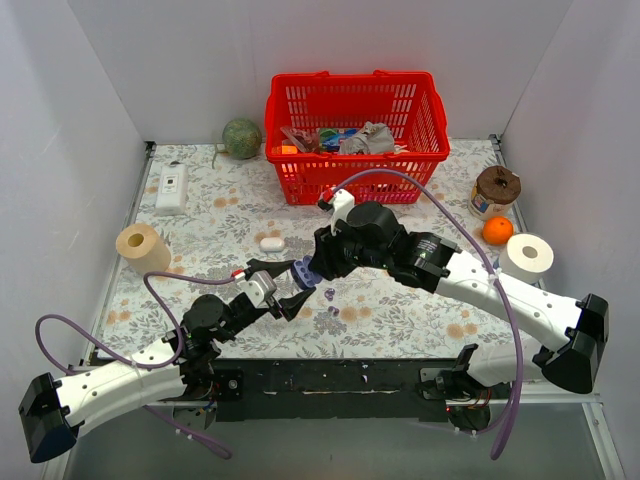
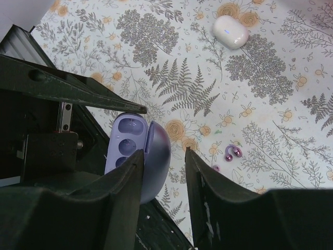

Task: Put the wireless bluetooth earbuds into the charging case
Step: Open the charging case, then pick up the earbud from the center of the board.

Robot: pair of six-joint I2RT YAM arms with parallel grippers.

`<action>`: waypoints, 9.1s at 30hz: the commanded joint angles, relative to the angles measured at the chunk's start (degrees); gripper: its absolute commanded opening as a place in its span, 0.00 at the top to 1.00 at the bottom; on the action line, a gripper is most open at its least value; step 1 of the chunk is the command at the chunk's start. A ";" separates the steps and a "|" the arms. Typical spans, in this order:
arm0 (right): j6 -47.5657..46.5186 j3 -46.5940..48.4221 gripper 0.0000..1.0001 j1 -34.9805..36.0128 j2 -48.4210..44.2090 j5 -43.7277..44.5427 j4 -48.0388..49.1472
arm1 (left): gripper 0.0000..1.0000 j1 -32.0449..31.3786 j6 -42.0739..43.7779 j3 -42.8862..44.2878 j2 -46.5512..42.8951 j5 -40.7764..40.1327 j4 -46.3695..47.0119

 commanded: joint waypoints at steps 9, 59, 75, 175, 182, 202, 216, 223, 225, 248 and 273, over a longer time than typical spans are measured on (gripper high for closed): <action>-0.43 0.27 0.81 -0.23 0.38 -0.64 2.48 | 1.00 -0.14 0.07 0.90 -0.34 0.00 2.02; -36.64 5.46 0.99 24.47 -9.73 37.33 -3.15 | 0.02 3.29 -15.58 20.32 8.79 18.01 -11.70; -35.67 3.78 0.99 25.53 -9.47 37.33 -2.36 | 0.07 3.29 -15.75 21.20 12.92 18.98 -8.79; -38.75 6.95 0.99 28.43 -6.48 38.38 -5.17 | 0.37 3.37 -15.22 20.59 14.16 23.46 -11.35; -38.57 6.69 0.99 28.51 -6.22 38.56 -4.91 | 0.36 3.38 -15.66 20.76 14.07 23.55 -10.64; -38.66 6.25 0.99 28.60 -6.22 38.47 -4.82 | 0.81 3.38 -15.66 20.85 14.95 25.66 -10.03; -34.80 7.39 0.65 28.60 -7.01 37.06 -3.15 | 1.00 3.29 -15.66 15.58 11.44 23.56 -4.06; -29.18 9.84 0.34 27.46 -11.22 35.75 -0.43 | 1.00 3.38 -14.96 10.22 6.43 21.27 2.27; -26.45 9.50 0.33 26.41 -12.62 34.96 0.80 | 1.00 3.38 -14.70 7.94 3.53 20.39 6.04; 1.08 -19.59 0.51 0.92 -14.75 16.68 5.20 | 1.00 3.38 -21.29 -5.97 -29.00 17.32 -0.25; -4.54 -25.58 0.49 0.74 7.48 2.44 17.51 | 1.00 3.38 -18.39 -0.86 -21.96 16.70 -7.21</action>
